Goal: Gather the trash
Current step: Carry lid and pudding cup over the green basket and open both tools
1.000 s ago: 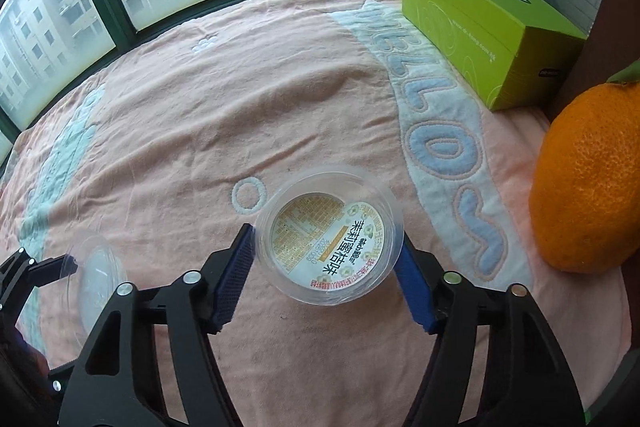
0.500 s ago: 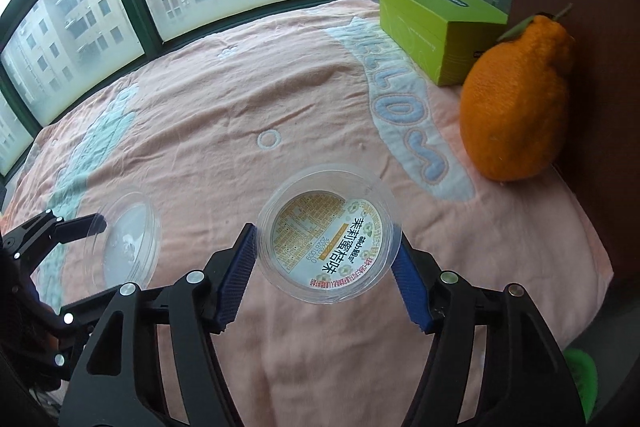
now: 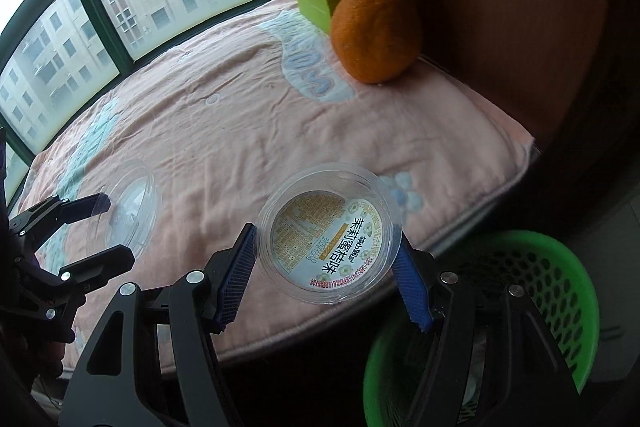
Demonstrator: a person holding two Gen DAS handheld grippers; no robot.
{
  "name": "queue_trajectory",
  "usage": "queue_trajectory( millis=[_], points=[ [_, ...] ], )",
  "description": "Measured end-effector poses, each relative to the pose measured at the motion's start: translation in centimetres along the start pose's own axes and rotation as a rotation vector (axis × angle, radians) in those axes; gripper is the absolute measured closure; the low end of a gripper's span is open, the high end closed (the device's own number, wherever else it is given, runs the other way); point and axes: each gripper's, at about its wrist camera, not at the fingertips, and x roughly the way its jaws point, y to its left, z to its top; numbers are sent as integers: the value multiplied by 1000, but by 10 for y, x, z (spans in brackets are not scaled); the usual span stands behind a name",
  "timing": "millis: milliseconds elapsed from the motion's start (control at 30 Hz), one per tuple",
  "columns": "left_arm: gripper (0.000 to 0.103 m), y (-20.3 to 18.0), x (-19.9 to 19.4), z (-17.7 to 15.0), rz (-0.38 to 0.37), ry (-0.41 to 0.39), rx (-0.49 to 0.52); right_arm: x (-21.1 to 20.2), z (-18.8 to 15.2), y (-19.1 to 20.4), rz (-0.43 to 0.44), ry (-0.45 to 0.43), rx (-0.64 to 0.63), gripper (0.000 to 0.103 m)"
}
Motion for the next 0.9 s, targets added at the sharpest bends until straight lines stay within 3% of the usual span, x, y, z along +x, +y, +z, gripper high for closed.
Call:
queue_trajectory(
  millis=[500, 900],
  points=[
    [14, -78, 17, 0, -83, 35, 121, -31, -66, -81, -95, 41, 163, 37],
    [14, -120, 32, 0, -131, 69, 189, -45, -98, -125, -162, 62, 260, 37]
  ],
)
